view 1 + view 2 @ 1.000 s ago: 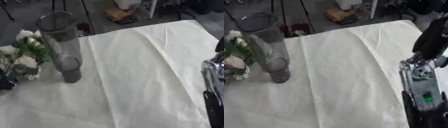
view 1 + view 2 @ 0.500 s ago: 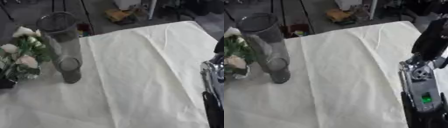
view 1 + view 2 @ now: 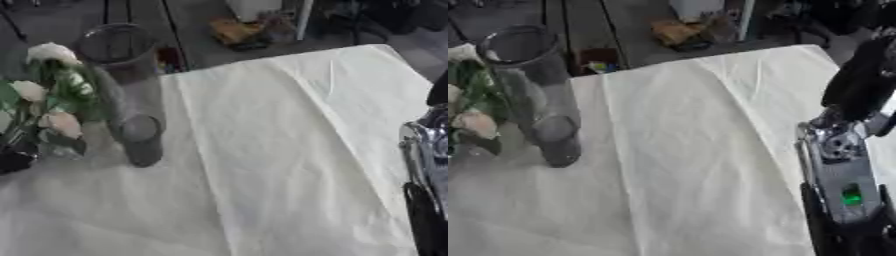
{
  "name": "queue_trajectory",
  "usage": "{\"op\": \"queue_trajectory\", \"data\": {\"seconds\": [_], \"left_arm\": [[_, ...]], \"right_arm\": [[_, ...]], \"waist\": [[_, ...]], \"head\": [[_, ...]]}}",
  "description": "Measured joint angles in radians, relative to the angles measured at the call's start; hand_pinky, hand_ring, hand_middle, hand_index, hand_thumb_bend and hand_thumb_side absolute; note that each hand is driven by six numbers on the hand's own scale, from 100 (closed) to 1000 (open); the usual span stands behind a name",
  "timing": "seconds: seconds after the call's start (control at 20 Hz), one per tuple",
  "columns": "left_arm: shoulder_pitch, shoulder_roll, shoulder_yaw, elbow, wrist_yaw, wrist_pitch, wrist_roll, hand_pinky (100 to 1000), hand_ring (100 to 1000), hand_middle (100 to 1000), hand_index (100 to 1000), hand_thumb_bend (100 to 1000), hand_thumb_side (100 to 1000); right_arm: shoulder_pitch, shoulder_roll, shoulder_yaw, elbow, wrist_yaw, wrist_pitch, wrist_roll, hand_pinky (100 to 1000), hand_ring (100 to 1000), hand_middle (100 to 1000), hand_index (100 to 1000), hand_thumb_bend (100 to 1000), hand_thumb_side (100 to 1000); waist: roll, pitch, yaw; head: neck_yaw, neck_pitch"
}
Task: Arrange flowers into the vase.
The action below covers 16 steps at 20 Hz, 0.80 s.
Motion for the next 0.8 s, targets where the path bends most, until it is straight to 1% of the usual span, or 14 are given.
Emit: {"op": "queue_trajectory", "data": {"seconds": [0.4,0.55,0.8], "left_arm": [[0.004,0.0,0.007,-0.017,0.093,0.006,0.109,100,100,100,141,100,720],[0.004,0.002,0.016,-0.038,0.139,0.012,0.137,100,100,100,142,100,751],[0.004,0.019,0.034,-0.11,0.241,0.019,0.192,100,100,100,133,100,718]], "right_arm": [[0.0,0.0,0.0,0.0,-0.001,0.0,0.0,731,813,774,839,100,757],[0.0,0.0,0.0,0.0,-0.001,0.0,0.0,731,813,774,838,100,757],[0.003,0.0,0.0,0.0,-0.003,0.001,0.0,731,813,774,839,100,755]], "waist": [[-0.005,-0.002,0.003],[-0.005,-0.008,0.004],[-0.006,-0.013,0.005]], "head": [[-0.003,0.0],[-0.005,0.0],[-0.01,0.0]]}}
